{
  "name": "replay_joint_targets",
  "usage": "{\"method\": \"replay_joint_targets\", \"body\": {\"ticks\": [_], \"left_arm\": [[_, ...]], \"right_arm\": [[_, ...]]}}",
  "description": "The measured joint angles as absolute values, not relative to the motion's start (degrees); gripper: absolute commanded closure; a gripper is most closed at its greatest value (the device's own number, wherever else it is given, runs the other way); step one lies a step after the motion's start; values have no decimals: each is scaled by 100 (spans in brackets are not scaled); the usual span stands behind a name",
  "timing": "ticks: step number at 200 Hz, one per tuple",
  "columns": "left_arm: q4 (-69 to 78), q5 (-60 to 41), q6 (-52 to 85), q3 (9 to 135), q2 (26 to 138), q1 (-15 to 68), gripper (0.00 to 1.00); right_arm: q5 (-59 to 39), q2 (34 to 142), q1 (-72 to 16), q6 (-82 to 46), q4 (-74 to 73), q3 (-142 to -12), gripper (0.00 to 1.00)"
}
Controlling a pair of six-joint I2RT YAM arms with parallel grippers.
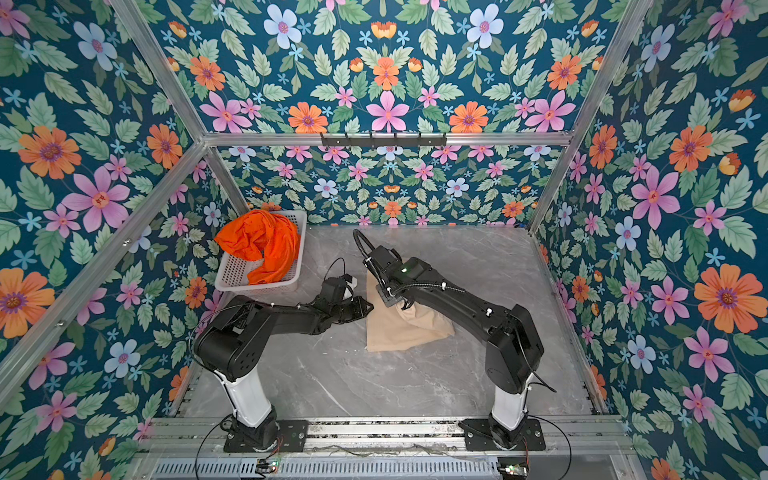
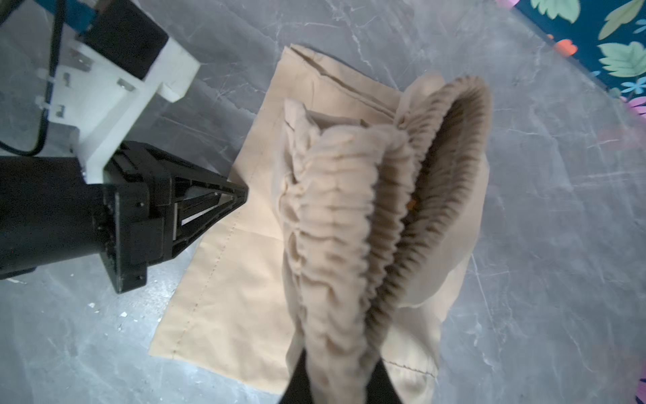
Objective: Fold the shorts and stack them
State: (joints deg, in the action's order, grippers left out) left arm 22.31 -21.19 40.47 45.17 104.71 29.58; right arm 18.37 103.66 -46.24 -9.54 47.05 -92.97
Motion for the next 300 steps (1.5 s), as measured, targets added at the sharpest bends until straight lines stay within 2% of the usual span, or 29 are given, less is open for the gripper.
{"method": "replay_joint_targets", "body": {"ticks": [86, 164, 188, 244, 273, 300], "left_arm": [[2169, -2078, 4029, 4525, 10433, 2958, 77], [1990, -2053, 4007, 4534, 10368, 2958, 77], [1970, -2047, 4007, 4532, 10361, 2963, 77], [1975, -2049, 4010, 4536, 10368, 2963, 77], [1968, -2045, 4012, 4547, 10366, 2963, 74], [1778, -1946, 4010, 4569, 10256, 2963, 65]], "right_arm": [[1815, 11131, -4676, -1844, 4807, -9487, 90], [3009, 9723, -4567, -2698, 4084, -8095, 91], [3205, 9574, -4416, -2740, 3774, -7843, 92], [2685, 10512, -4746, -2523, 3280, -8211, 91], [2248, 10792, -4836, -2534, 3118, -8267, 83], [1645, 10906, -4827, -2648, 2945, -8204, 61]]}}
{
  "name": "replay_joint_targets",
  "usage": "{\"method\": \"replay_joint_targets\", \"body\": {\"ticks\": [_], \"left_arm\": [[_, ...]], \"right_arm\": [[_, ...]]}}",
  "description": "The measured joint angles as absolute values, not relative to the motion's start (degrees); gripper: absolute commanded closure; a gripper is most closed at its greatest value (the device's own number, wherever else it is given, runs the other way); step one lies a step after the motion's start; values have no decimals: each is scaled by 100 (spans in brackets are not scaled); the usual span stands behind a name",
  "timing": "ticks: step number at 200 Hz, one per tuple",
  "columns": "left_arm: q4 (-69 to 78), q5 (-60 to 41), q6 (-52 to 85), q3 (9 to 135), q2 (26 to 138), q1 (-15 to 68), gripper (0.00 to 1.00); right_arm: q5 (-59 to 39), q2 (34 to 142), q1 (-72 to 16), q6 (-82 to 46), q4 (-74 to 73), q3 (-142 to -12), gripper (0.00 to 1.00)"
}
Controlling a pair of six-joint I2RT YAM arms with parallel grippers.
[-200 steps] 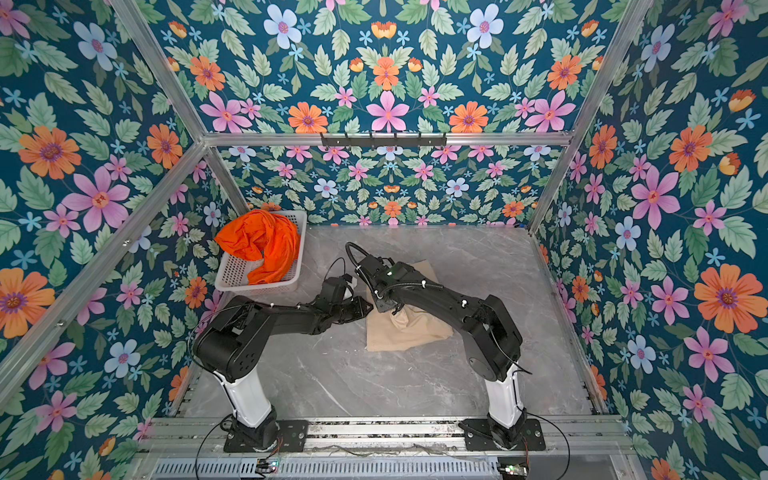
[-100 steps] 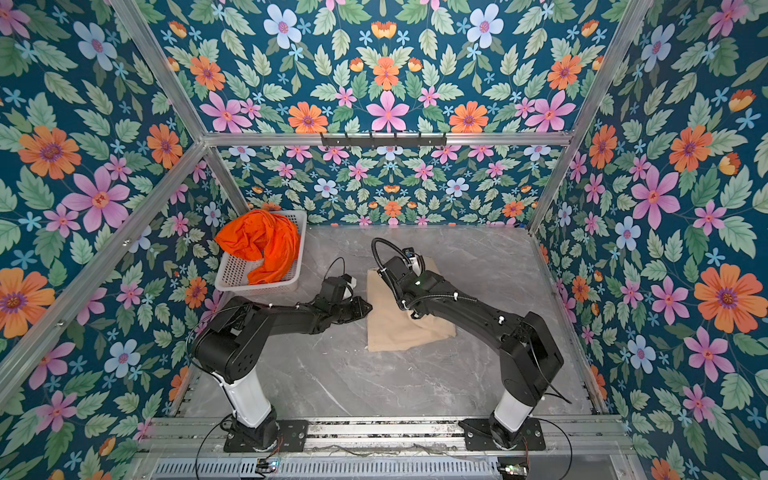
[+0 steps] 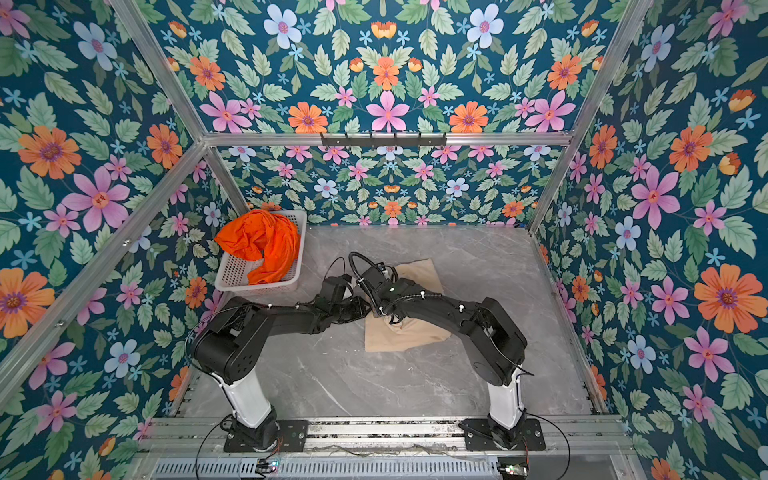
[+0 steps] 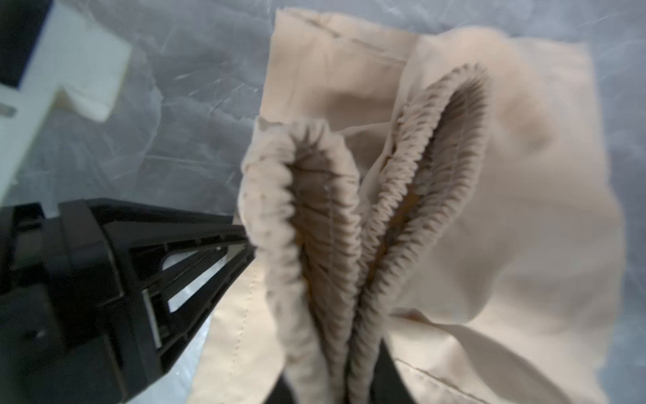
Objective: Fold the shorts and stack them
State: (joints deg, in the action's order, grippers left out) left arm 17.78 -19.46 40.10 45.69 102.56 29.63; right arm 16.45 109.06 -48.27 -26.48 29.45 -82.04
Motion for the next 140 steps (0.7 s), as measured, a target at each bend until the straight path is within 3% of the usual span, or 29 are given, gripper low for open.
{"method": "replay_joint_targets", "body": {"ticks": [17, 44, 102, 140], "left_arm": [[1514, -1876, 4010, 4574, 10038, 2926, 59], [1120, -1640, 4014, 4506, 9415, 2825, 51], [810, -1514, 4187, 4285, 8025, 2777, 44], [725, -1675, 4364, 4069, 7929, 2790, 39]], "right_arm": [[1199, 10932, -4840, -2668, 2860, -8187, 49], [650, 10678, -4818, -2679, 2738, -8090, 39], [-432, 9004, -3903, -2838, 1754, -7050, 39], [-808, 9098, -3367, -2936, 1649, -6720, 41]]}}
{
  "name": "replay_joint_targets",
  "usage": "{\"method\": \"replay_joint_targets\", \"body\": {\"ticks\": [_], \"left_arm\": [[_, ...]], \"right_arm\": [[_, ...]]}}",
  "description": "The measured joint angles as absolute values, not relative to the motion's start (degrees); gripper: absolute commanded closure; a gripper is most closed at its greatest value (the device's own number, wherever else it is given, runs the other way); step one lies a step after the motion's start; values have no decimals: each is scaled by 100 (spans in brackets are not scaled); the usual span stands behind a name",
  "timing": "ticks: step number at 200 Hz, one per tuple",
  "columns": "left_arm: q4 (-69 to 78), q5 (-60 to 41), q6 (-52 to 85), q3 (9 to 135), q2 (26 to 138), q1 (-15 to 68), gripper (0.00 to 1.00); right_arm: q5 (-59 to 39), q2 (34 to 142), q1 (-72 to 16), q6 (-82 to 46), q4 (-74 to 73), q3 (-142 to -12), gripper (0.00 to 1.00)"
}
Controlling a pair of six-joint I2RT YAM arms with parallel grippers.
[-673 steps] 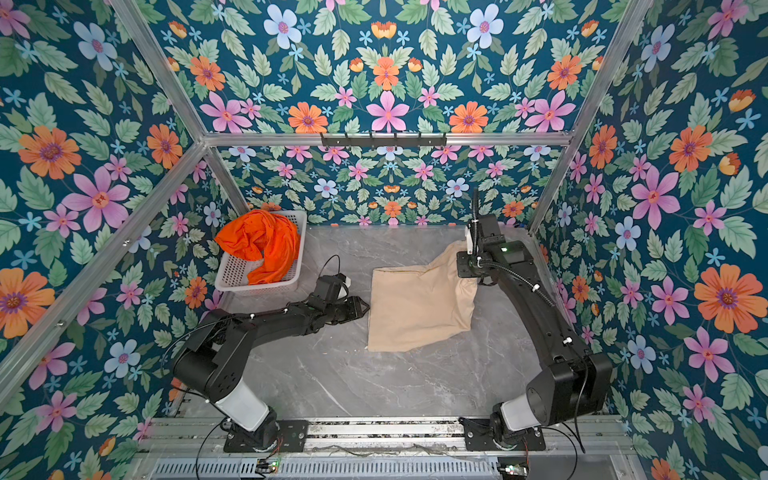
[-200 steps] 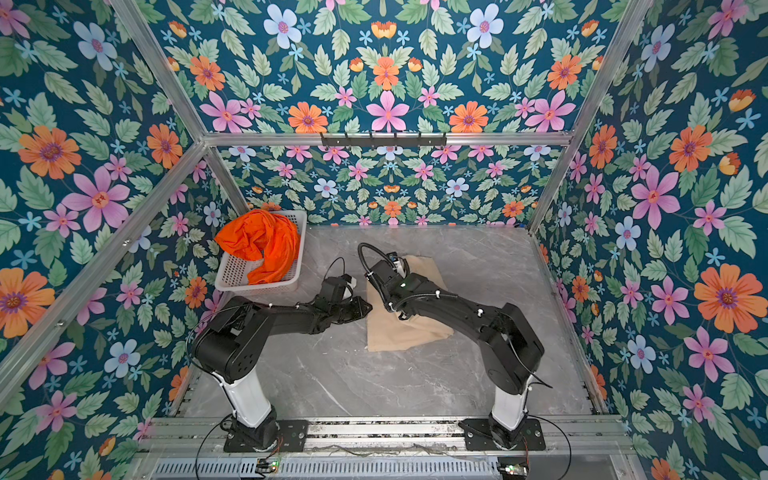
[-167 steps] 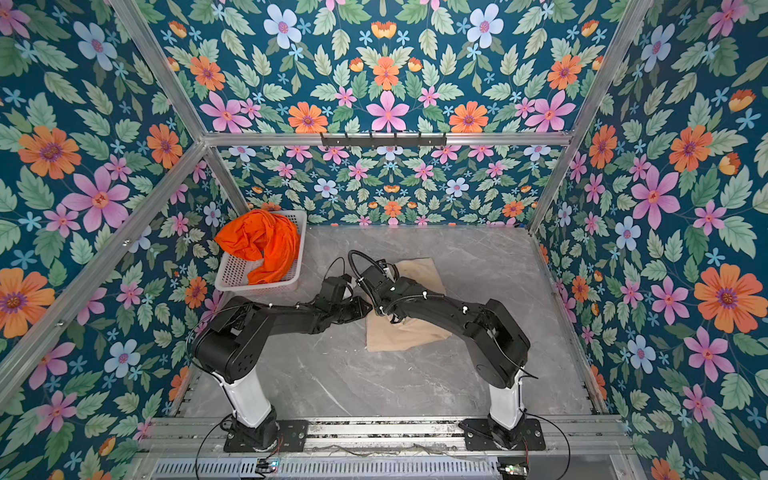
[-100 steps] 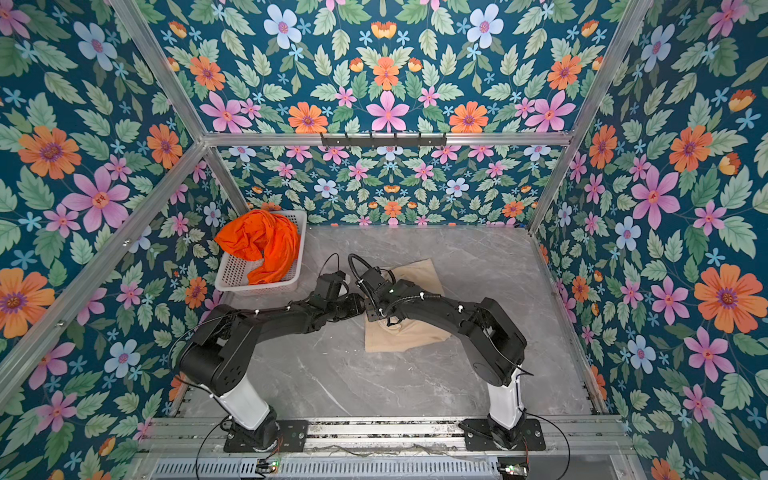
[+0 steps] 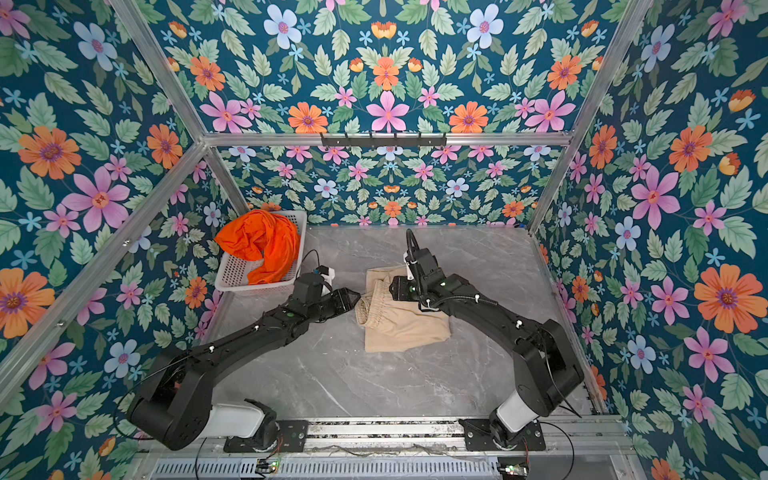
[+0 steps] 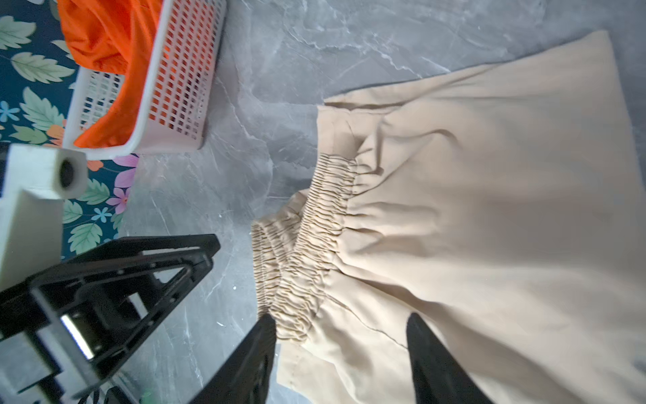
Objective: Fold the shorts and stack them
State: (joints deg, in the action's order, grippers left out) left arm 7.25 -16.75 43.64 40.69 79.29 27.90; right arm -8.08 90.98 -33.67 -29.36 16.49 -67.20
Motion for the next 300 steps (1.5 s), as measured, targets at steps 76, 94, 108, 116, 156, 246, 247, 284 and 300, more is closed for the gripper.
{"method": "replay_joint_targets", "body": {"ticks": [76, 94, 108, 116, 156, 246, 247, 284, 300], "left_arm": [[832, -1653, 4460, 4121, 8801, 2790, 44], [908, -1640, 4458, 4200, 8997, 2786, 47], [956, -1634, 4436, 4265, 9111, 2786, 47], [980, -1632, 4423, 4305, 9170, 2786, 47], [1068, -1627, 4281, 4440, 9413, 2786, 64], [1055, -1627, 3907, 5087, 9690, 2786, 81], [1055, -1632, 3900, 5103, 9697, 2786, 81], [1066, -1769, 3699, 5776, 10088, 2786, 80], [1079, -1841, 3581, 5937, 10175, 2786, 77]], "right_arm": [[-1017, 10709, -3817, -2823, 2064, -8029, 41], [-779, 11137, -3861, -2808, 2318, -8486, 41], [-550, 11439, -3868, -2814, 2508, -8801, 41], [-482, 11587, -3868, -2829, 2600, -8949, 41], [-375, 12173, -3883, -2851, 2860, -9509, 47], [-257, 10960, -3879, -2637, 2143, -8320, 93], [-261, 10936, -3876, -2637, 2126, -8298, 93], [-473, 10326, -3876, -2464, 1422, -7653, 93], [-598, 10278, -3874, -2359, 1304, -7618, 93]]}}
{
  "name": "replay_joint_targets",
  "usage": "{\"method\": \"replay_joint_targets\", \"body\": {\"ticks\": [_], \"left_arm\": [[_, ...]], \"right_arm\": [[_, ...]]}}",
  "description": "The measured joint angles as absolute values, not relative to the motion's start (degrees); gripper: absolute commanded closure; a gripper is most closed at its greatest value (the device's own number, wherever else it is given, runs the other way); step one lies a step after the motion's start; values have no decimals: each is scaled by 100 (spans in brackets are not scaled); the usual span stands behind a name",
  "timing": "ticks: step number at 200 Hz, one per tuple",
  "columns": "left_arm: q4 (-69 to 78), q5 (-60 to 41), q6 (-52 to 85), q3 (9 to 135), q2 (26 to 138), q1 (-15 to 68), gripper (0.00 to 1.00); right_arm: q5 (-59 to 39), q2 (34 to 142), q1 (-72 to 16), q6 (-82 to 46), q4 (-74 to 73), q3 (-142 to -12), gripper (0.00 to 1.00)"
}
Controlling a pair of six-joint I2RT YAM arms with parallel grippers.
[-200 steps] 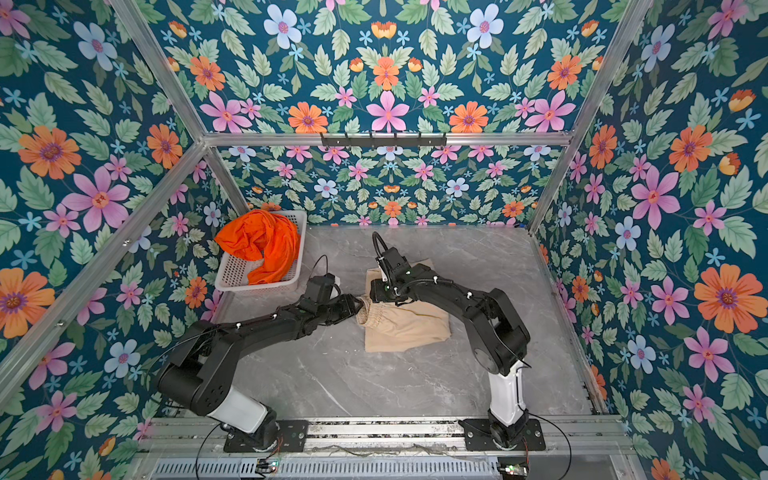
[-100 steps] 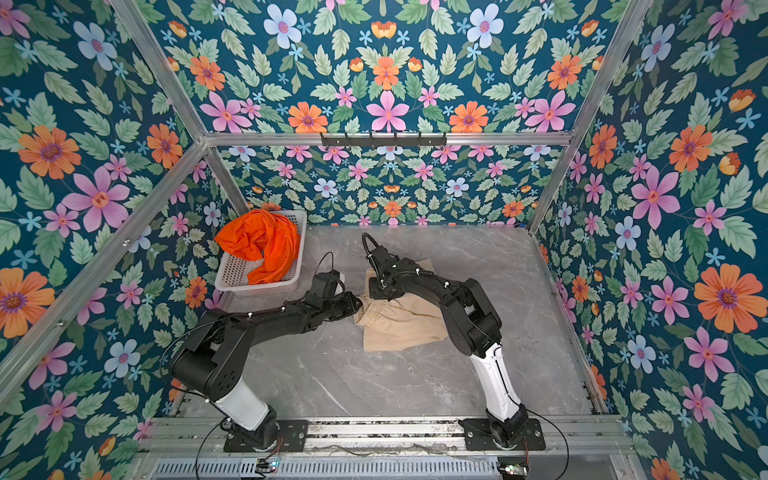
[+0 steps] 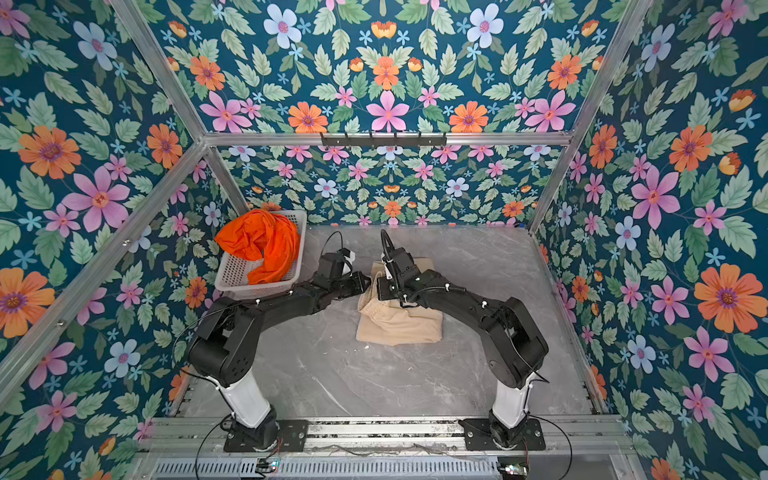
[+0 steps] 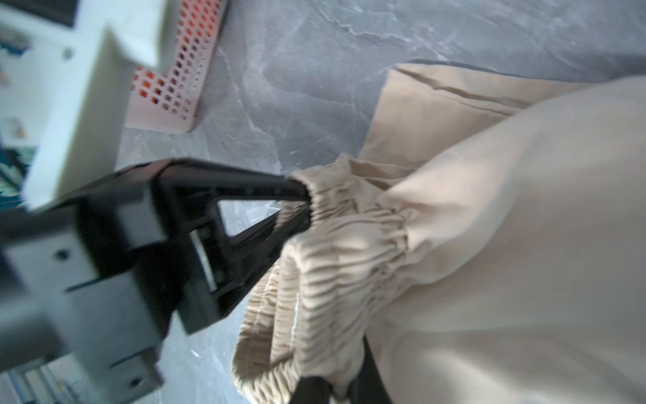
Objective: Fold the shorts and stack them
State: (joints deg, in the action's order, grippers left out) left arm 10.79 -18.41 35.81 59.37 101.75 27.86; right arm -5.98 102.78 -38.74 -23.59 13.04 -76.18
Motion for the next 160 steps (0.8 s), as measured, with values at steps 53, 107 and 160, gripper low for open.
{"method": "replay_joint_targets", "body": {"ticks": [53, 107, 160], "left_arm": [[1334, -2287, 3435, 6326, 10892, 2786, 74], [1249, -2257, 3326, 6425, 11371, 2561, 50], [904, -2078, 3216, 5959, 10245, 2071, 43]], "right_arm": [[-1007, 10857, -3769, -2235, 1140, -8003, 91], [-1135, 11732, -3664, -2453, 1313, -8549, 67], [-1483, 11260, -3599, -2532, 1188, -8344, 46]]}}
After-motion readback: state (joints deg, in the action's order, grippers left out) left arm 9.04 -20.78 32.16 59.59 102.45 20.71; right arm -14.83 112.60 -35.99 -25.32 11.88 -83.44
